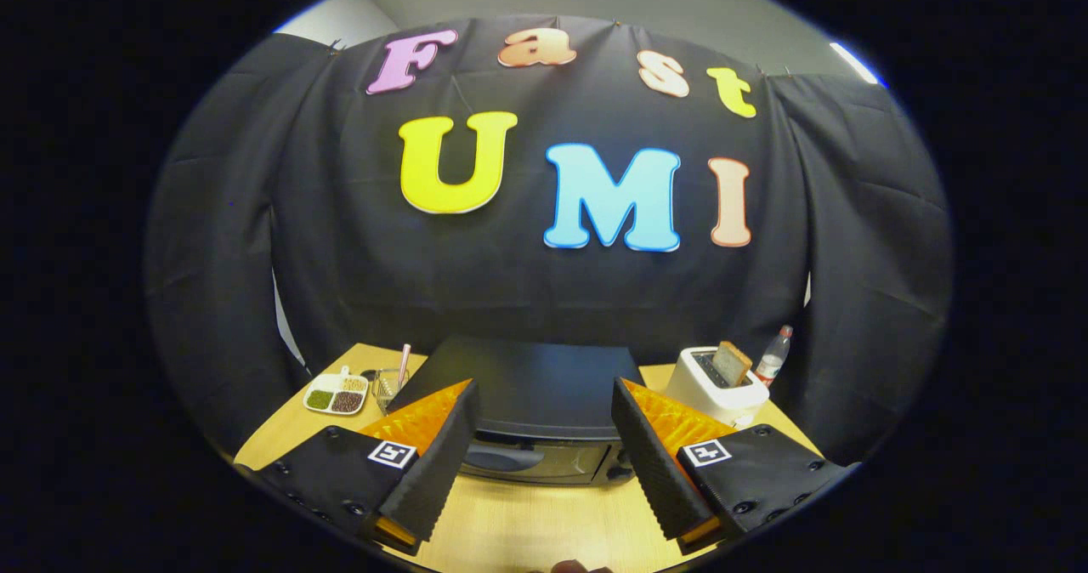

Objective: Open the toaster oven, put the food inside, and close the toaster oven door.

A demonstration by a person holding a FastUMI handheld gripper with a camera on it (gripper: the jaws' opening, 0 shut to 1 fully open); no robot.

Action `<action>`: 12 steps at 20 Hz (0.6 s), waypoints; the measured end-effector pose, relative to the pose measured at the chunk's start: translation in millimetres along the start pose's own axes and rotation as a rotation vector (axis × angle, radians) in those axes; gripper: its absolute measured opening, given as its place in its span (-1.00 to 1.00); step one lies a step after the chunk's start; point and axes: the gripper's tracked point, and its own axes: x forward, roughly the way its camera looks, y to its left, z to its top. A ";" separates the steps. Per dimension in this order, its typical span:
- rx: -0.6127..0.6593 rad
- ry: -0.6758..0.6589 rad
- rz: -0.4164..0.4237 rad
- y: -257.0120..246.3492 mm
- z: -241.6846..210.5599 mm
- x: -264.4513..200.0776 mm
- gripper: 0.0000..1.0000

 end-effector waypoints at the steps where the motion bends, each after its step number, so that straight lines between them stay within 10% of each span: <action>1: -0.004 -0.022 -0.010 -6.7 8.6 -7.0 0.96; 12: 0.040 -0.150 -0.074 -41.4 31.9 -78.1 0.95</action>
